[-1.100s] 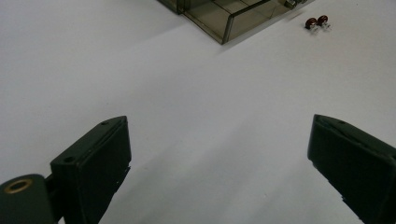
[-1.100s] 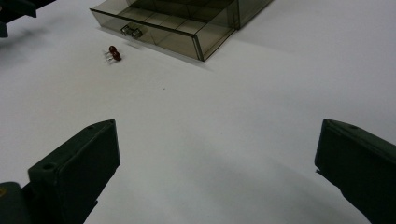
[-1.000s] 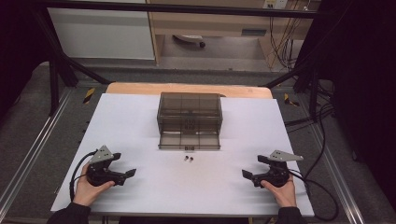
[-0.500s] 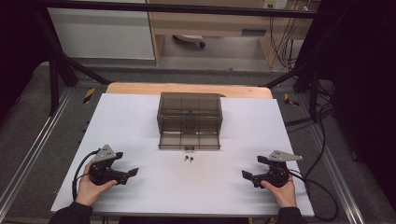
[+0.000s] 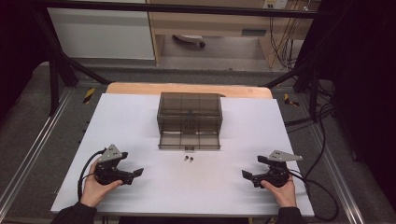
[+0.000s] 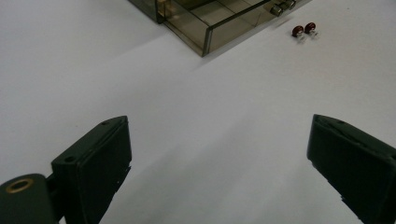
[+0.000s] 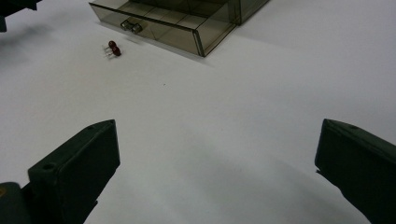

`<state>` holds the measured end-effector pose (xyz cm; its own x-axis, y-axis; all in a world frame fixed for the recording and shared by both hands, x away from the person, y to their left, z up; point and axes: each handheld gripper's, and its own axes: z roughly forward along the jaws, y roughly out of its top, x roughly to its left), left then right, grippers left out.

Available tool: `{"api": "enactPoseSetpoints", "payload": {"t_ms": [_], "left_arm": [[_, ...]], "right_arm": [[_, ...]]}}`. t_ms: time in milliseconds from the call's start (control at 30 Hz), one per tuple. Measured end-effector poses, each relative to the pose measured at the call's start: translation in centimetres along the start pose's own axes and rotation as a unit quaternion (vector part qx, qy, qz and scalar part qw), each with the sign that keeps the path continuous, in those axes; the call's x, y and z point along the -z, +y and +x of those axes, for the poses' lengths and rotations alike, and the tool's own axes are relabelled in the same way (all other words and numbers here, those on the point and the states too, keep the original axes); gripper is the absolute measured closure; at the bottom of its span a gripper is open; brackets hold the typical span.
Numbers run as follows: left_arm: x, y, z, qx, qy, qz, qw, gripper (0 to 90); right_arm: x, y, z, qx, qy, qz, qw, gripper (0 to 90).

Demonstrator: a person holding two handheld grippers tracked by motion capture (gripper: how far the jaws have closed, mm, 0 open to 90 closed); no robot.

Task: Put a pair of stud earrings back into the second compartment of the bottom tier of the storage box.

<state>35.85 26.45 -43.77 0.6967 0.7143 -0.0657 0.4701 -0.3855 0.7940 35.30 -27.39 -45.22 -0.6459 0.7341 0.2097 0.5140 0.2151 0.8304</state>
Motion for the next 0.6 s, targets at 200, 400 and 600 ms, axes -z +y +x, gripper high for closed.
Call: {"api": "enactPoseSetpoints", "payload": {"t_ms": [200,400,600], "left_arm": [[-0.5,0.3,-0.6,-0.003,-0.004,0.008,1.0000,6.7],[-1.0,1.0,-1.3,-0.007,-0.005,0.012,0.9999,6.9],[-1.4,1.7,-1.9,-0.015,-0.009,0.016,0.9997,7.2]], "right_arm": [[0.0,0.0,0.0,0.000,-0.002,0.000,1.0000,0.6],[0.0,0.0,0.0,0.001,-0.003,0.001,1.0000,0.6],[0.0,0.0,0.0,0.003,-0.005,0.003,1.0000,0.6]]}}
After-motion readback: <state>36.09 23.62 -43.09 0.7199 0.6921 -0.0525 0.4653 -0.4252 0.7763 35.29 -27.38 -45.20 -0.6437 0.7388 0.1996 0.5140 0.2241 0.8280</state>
